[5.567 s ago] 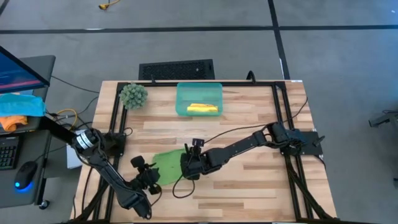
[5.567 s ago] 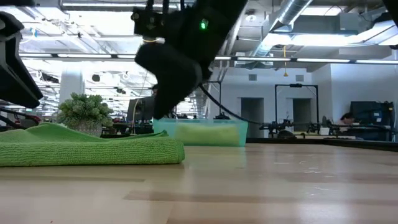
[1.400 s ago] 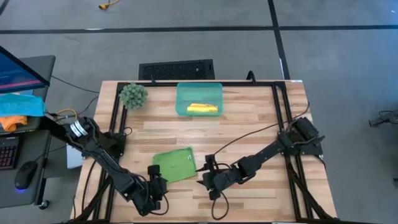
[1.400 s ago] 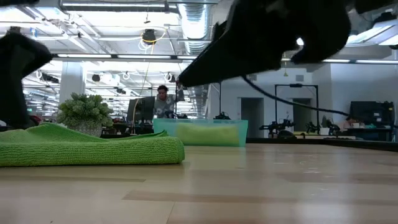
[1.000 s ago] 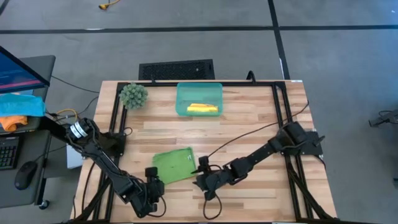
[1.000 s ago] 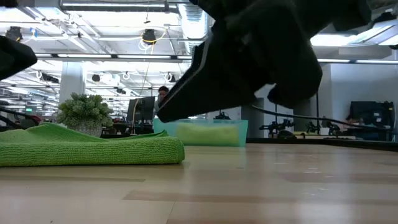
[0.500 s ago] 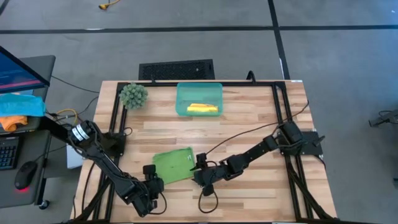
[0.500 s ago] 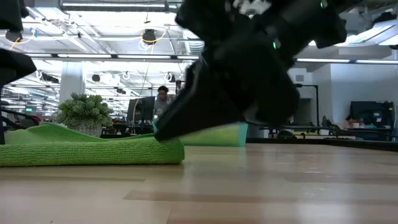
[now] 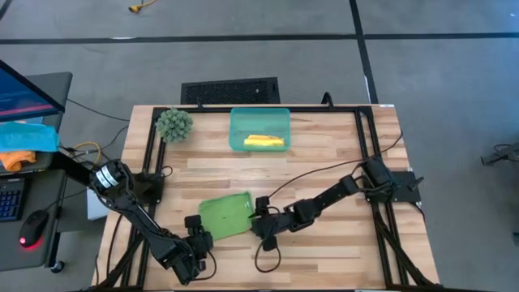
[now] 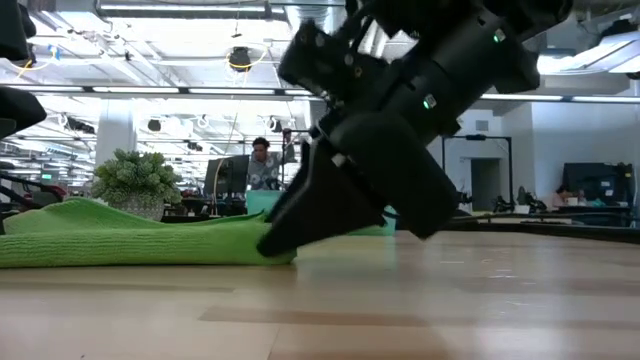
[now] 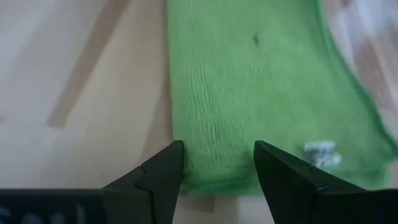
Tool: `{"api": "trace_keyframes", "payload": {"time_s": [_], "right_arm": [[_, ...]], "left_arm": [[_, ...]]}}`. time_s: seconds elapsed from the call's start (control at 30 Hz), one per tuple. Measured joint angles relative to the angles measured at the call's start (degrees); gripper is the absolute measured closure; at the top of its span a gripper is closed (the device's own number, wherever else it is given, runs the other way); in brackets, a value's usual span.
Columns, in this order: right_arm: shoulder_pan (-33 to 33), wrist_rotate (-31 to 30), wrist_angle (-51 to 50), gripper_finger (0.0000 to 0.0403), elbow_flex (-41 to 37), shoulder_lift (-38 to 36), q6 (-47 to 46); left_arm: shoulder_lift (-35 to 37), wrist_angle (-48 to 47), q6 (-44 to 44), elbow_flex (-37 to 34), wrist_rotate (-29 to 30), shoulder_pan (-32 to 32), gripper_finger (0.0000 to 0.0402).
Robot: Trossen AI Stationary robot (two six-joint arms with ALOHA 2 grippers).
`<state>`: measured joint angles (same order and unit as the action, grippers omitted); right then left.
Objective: Roll microfiber towels into tight, uniform cylinder then place into a basket
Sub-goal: Roll the green microfiber cloth
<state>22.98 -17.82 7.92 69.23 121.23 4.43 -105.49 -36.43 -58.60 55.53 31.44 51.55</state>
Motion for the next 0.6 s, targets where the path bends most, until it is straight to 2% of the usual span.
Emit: {"api": "trace_keyframes", "payload": {"time_s": [0.17, 0.6], "right_arm": [[-0.45, 1.2, -1.9, 0.0189, -0.09, 0.0, -1.35], [-0.65, 4.66, -2.84, 0.0257, -0.09, 0.0, -1.52]], "left_arm": [[-0.11, -1.56, -2.13, 0.02, 0.2, -0.02, 0.0224], [-0.37, -2.76, -1.19, -0.29, 2.87, -0.17, 0.0373]]}}
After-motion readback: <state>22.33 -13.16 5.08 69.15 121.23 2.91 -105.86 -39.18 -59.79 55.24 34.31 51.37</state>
